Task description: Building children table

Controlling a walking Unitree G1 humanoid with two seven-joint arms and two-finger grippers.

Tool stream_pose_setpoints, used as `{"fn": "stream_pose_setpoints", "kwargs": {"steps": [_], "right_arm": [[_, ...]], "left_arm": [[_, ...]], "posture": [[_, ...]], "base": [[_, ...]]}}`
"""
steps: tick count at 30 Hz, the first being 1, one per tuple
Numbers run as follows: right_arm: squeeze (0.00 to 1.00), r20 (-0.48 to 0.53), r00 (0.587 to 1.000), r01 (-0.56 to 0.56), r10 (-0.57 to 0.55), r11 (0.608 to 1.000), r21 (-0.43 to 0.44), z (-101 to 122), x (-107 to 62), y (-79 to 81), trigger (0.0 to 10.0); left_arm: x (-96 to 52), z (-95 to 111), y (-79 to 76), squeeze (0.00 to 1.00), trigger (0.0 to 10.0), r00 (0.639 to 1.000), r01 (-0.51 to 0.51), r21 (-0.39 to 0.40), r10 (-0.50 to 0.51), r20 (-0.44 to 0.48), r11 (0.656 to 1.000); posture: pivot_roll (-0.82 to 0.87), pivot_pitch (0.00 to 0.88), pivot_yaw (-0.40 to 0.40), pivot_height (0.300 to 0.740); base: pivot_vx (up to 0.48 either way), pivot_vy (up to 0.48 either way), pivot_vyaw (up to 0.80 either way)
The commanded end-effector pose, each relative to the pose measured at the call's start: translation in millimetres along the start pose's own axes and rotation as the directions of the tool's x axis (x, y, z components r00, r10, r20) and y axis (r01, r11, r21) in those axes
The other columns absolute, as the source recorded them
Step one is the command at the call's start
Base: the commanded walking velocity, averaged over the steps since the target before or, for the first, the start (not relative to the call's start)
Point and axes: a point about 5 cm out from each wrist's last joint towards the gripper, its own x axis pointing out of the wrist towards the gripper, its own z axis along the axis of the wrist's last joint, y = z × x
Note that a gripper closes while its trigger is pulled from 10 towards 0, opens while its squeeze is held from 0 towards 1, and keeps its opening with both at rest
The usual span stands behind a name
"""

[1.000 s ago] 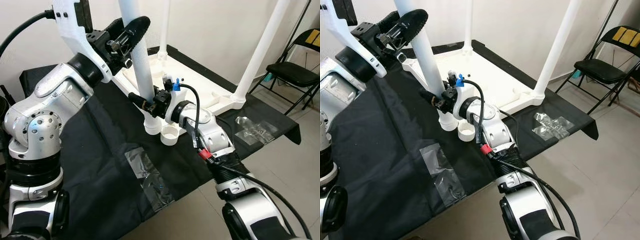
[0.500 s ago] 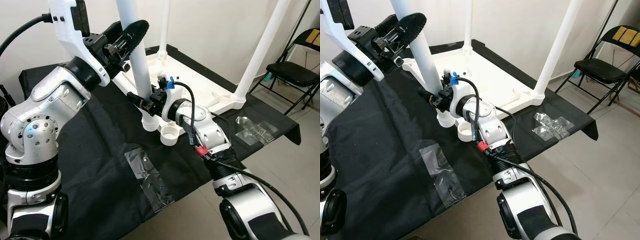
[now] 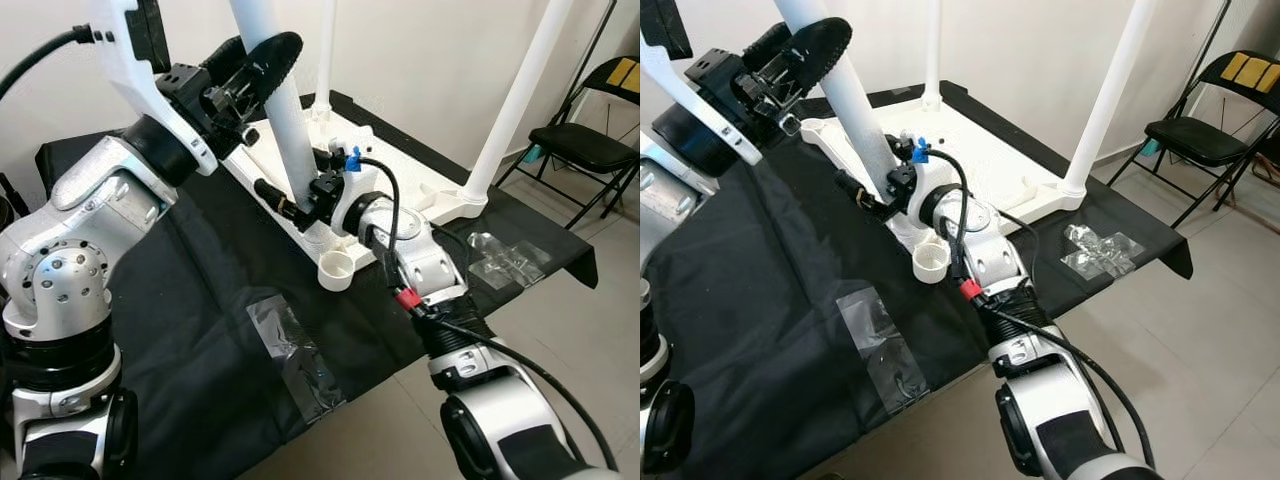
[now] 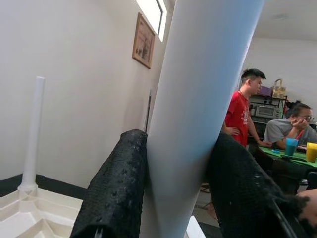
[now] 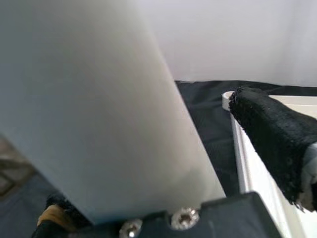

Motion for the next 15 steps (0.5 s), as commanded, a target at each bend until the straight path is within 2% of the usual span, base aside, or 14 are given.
{"fn": "stream_pose_setpoints", "kwargs": {"steps": [1, 2, 3, 4, 5, 8, 9, 10, 11, 15], "right_arm": [[0.0, -0.036, 0.997, -0.075, 0.074, 0.997, -0.02, -1.1, 11.4, 16.9, 10.0], [0.0, -0.036, 0.997, -0.075, 0.074, 0.997, -0.02, -1.1, 11.4, 16.9, 10.0], [0.0, -0.053, 0.995, -0.083, 0.081, 0.996, -0.024, -2.7, 12.3, 18.4, 7.2], [0.0, -0.053, 0.995, -0.083, 0.081, 0.996, -0.024, -2.7, 12.3, 18.4, 7.2], [0.0, -0.069, 0.994, -0.089, 0.086, 0.995, -0.038, -3.9, 13.2, 19.6, 0.7], [0.0, -0.069, 0.994, -0.089, 0.086, 0.995, -0.038, -3.9, 13.2, 19.6, 0.7], [0.0, -0.081, 0.993, -0.094, 0.089, 0.994, -0.052, -4.7, 13.8, 20.3, 0.0], [0.0, -0.081, 0.993, -0.094, 0.089, 0.994, -0.052, -4.7, 13.8, 20.3, 0.0], [0.0, -0.081, 0.992, -0.105, 0.097, 0.99, -0.095, -2.4, 15.4, 21.8, 0.0], [0.0, -0.073, 0.991, -0.118, 0.11, 0.985, -0.122, -0.6, 16.1, 23.7, 0.0]], "left_arm": [[7.9, -7.3, -33.0, 0.0, 0.0, 0.969, 0.243, -0.1, -0.245, -0.006, 0.965], [7.9, -7.3, -33.0, 0.0, 0.0, 0.969, 0.243, -0.1, -0.245, -0.006, 0.965], [8.1, -7.4, -33.0, 0.0, 0.0, 0.969, 0.245, -0.101, -0.247, -0.006, 0.964], [8.1, -7.4, -33.0, 0.0, 0.0, 0.969, 0.245, -0.101, -0.247, -0.006, 0.964], [8.4, -7.7, -33.1, 0.0, 0.0, 0.968, 0.247, -0.102, -0.249, -0.006, 0.964], [8.4, -7.7, -33.1, 0.0, 0.0, 0.968, 0.247, -0.102, -0.249, -0.006, 0.964], [8.6, -7.9, -33.3, 0.0, 0.0, 0.968, 0.25, -0.103, -0.252, -0.006, 0.963], [8.6, -7.9, -33.3, 0.0, 0.0, 0.968, 0.25, -0.103, -0.252, -0.006, 0.963], [9.1, -8.5, -33.5, 0.0, 0.0, 0.966, 0.257, -0.108, -0.259, -0.006, 0.96], [9.1, -8.5, -33.5, 0.0, 0.0, 0.965, 0.262, -0.111, -0.264, -0.007, 0.959]], "posture": [[0.04, 0.002, -0.047, 0.74], [0.04, 0.002, -0.047, 0.74], [0.04, 0.001, -0.048, 0.74], [0.04, 0.001, -0.048, 0.74], [0.03, 0.001, -0.048, 0.74], [0.03, 0.001, -0.048, 0.74], [0.03, 0.0, -0.049, 0.74], [0.03, 0.0, -0.049, 0.74], [0.03, 0.001, -0.049, 0.74], [0.03, 0.001, -0.048, 0.74]], "base": [[0.0, 0.0, 0.0], [0.0, 0.0, 0.0], [0.0, 0.0, 0.0], [0.0, 0.0, 0.0], [0.0, 0.0, 0.0], [0.0, 0.0, 0.0], [0.0, 0.0, 0.0], [0.0, 0.0, 0.0], [0.0, 0.0, 0.0], [0.0, 0.0, 0.0]]}}
